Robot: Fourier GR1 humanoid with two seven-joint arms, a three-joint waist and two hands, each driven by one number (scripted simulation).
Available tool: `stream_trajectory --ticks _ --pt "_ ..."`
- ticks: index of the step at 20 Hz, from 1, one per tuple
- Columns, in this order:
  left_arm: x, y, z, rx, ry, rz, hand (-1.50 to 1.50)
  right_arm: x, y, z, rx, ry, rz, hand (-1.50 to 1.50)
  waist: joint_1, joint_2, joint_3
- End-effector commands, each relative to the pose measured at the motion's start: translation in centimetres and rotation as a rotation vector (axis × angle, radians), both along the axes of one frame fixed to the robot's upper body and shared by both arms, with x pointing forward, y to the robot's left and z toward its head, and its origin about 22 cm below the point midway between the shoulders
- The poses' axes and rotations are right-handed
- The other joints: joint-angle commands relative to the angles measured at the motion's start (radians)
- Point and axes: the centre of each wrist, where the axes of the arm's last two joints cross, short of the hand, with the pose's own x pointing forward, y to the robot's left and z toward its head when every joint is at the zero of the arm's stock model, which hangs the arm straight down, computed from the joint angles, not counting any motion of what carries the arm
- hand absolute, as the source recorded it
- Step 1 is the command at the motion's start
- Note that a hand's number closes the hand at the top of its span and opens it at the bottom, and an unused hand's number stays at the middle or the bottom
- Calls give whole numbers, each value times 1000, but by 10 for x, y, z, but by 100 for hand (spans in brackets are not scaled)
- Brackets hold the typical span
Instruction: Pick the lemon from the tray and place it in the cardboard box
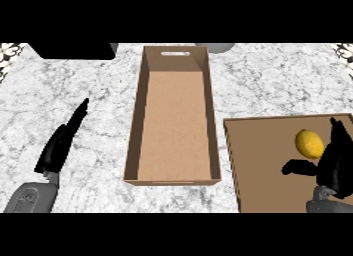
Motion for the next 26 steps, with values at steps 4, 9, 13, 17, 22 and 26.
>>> stream_trajectory --ticks 4,9,13,17,22,26 --pt "-2 -12 1 0 -11 -18 0 13 5 -13 -192 -18 -8 150 10 11 15" --pt "7 -4 4 6 -14 -9 0 21 0 -19 -293 -80 -50 150 9 12 15" --pt "6 -4 4 -5 -2 7 0 5 -12 -16 -313 -112 -88 150 3 11 15" --pt "10 -2 12 11 -3 -30 0 22 101 -4 -357 -37 250 150 43 14 10" --pt "17 -34 17 -8 -39 -168 0 15 167 -7 -446 122 689 150 214 53 10" --pt "23 -45 20 -4 -39 -202 0 13 202 17 -496 153 803 150 206 43 13"
